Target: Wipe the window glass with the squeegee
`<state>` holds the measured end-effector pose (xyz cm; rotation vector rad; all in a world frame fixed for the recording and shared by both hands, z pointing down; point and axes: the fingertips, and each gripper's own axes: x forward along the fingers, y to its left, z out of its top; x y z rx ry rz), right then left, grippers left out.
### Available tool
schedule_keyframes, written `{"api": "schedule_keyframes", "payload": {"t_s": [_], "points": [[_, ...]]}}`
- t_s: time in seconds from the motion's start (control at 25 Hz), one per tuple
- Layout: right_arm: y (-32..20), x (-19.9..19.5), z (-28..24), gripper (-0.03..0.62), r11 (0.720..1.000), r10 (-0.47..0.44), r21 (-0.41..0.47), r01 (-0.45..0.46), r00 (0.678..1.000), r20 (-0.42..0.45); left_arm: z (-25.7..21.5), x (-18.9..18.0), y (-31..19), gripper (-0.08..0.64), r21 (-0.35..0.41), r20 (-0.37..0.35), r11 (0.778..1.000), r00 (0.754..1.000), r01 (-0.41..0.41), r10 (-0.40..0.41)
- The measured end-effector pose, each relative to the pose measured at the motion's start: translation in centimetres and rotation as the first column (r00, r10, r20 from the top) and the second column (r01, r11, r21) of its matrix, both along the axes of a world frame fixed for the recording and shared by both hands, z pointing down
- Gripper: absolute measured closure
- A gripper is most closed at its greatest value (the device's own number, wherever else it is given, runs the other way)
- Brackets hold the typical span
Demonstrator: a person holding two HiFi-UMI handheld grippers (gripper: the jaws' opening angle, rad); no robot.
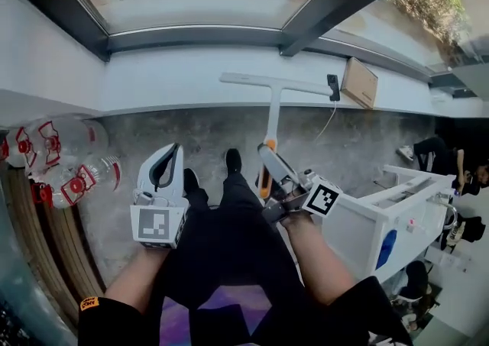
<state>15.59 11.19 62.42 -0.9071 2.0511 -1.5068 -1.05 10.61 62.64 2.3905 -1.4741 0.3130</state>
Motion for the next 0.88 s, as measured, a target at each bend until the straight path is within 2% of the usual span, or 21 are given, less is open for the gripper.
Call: {"api": "schedule_keyframes", "payload": {"t_s": [0.2,0.32,0.44,0.52,0.6,0.68,0.88], "points": [[4.0,0.1,1.5,0.546,0.994,-0.095,-0.052,0.094,0.995,-0.026,0.8,0.8,3.4,0.545,-0.020,0.014,0.999,0.999,0.044,-0.044],[6.2,1.4,2.8,0.545,0.987,-0.152,-0.066,0.149,0.988,-0.031,1.7,1.0,5.0,0.545,-0.023,0.025,0.992,0.992,0.122,-0.121],[8.6,3.1,4.0,0.545,0.971,-0.228,-0.084,0.225,0.973,-0.037,1.9,2.4,6.8,0.545,-0.029,0.028,0.976,0.977,0.214,-0.213],[10.3,4.2,4.6,0.545,0.954,-0.291,-0.094,0.284,0.954,-0.072,2.0,3.7,8.2,0.545,-0.040,0.010,0.959,0.960,0.279,-0.279],[11.8,5.3,4.6,0.545,0.942,-0.327,-0.098,0.320,0.942,-0.069,2.4,5.1,9.4,0.545,-0.058,-0.016,0.944,0.946,0.324,-0.325],[13.0,6.4,4.2,0.545,0.937,-0.343,-0.087,0.338,0.938,-0.057,3.0,6.7,10.6,0.545,-0.063,-0.020,0.943,0.944,0.327,-0.329],[14.0,8.8,3.9,0.548,0.928,-0.372,-0.052,0.368,0.923,-0.098,3.7,8.6,12.8,0.545,-0.048,0.001,0.943,0.944,0.329,-0.330]]}}
